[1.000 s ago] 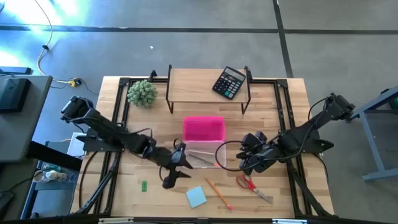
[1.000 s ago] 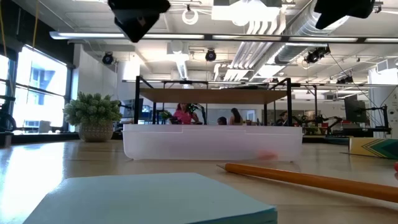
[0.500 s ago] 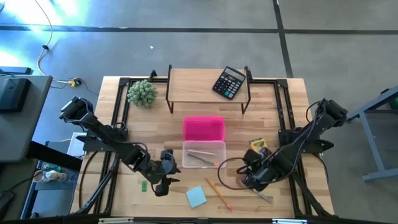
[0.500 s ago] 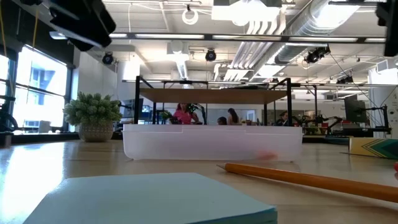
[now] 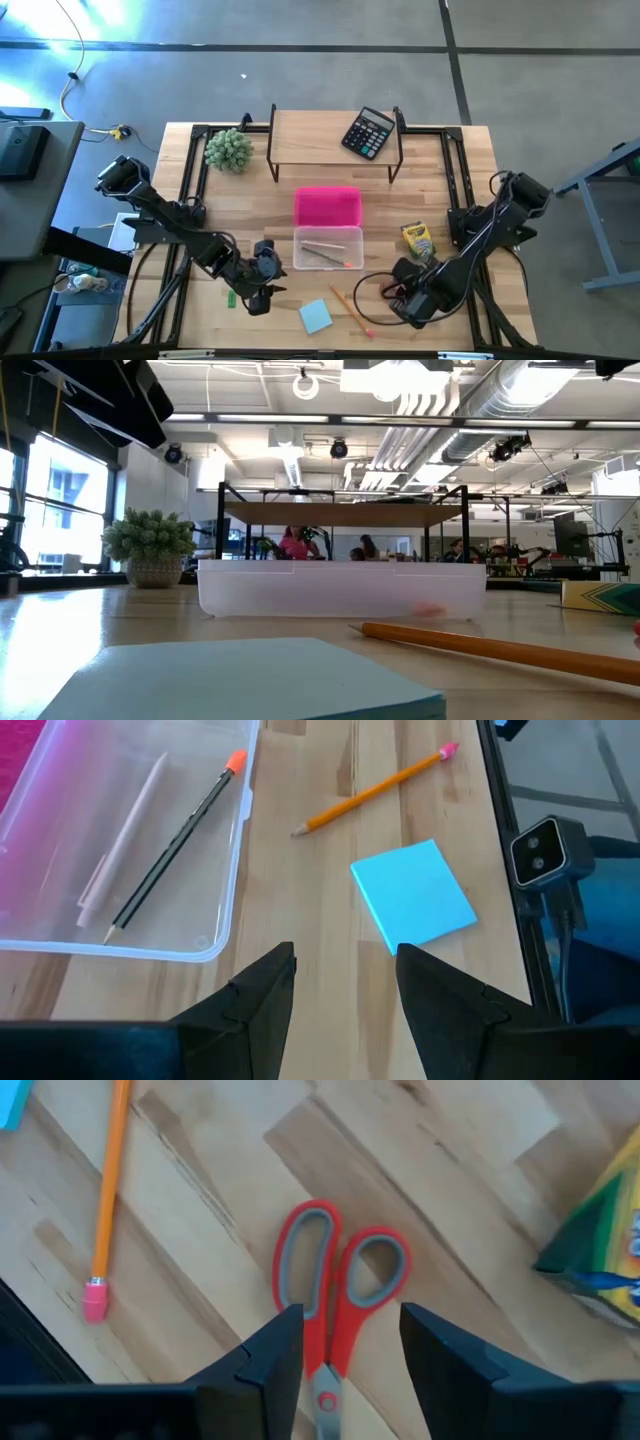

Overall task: Pack school essentials
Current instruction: Put the orange scissors into the supply box

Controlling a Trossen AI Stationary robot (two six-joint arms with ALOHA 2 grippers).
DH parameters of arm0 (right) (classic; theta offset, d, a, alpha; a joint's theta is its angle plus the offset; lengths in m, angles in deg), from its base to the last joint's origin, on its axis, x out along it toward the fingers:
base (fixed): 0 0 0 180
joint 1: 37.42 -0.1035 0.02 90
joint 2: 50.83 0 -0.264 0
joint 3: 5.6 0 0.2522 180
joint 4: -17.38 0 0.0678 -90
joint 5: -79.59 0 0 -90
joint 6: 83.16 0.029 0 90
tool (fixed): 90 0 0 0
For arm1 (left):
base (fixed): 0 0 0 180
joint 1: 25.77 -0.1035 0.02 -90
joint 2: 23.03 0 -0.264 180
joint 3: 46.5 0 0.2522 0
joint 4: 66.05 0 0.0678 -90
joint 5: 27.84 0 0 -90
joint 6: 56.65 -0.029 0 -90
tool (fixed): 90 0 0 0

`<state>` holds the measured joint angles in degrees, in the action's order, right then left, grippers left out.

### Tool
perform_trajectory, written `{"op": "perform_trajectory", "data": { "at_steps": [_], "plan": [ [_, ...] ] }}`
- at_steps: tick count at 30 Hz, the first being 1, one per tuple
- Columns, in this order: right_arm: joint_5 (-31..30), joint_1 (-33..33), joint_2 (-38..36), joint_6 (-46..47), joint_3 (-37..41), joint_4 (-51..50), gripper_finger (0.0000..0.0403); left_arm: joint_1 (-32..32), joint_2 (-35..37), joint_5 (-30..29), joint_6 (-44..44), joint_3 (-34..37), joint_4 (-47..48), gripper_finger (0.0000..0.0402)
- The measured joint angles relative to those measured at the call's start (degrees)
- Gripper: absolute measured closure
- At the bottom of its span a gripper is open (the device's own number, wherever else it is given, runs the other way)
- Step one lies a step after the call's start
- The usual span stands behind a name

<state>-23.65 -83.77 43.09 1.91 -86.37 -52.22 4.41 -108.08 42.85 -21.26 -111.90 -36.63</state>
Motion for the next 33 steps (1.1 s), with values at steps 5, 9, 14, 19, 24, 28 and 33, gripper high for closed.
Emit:
{"op": "perform_trajectory", "data": {
  "at_steps": [5, 9, 14, 19, 24, 28, 33],
  "plan": [
    [0.0, 0.0, 2.8, -0.5, 0.0, 3.9, 0.0204, 0.0, 0.0, 0.0, 0.0, 0.0, 0.0, 0.0234],
    [0.7, 0.2, 5.5, -0.6, 0.0, 4.4, 0.0171, 0.0, 0.0, 0.0, 0.0, 0.0, 0.0, 0.0234],
    [2.8, 1.2, 8.4, -0.7, 0.0, 4.5, 0.0161, 0.0, 0.0, 0.2, 0.0, 0.0, 0.0, 0.0234],
    [3.0, 2.4, 9.4, -1.7, 0.0, 4.6, 0.0172, 0.0, 0.0, 0.2, 0.0, 0.0, 0.0, 0.0234],
    [3.0, 3.0, 9.4, -2.0, 0.0, 5.1, 0.0188, 0.0, 0.0, 0.2, 0.0, 0.0, 0.0, 0.0234],
    [3.3, 3.0, 10.4, -1.6, 0.0, 5.3, 0.0191, 0.0, 0.0, 0.2, 0.0, 0.0, 0.0, 0.0234],
    [3.4, 3.0, 11.9, -1.6, 0.0, 7.0, 0.0192, 0.0, 0.0, 0.2, 0.0, 0.0, -0.1, 0.0234]
  ]
}}
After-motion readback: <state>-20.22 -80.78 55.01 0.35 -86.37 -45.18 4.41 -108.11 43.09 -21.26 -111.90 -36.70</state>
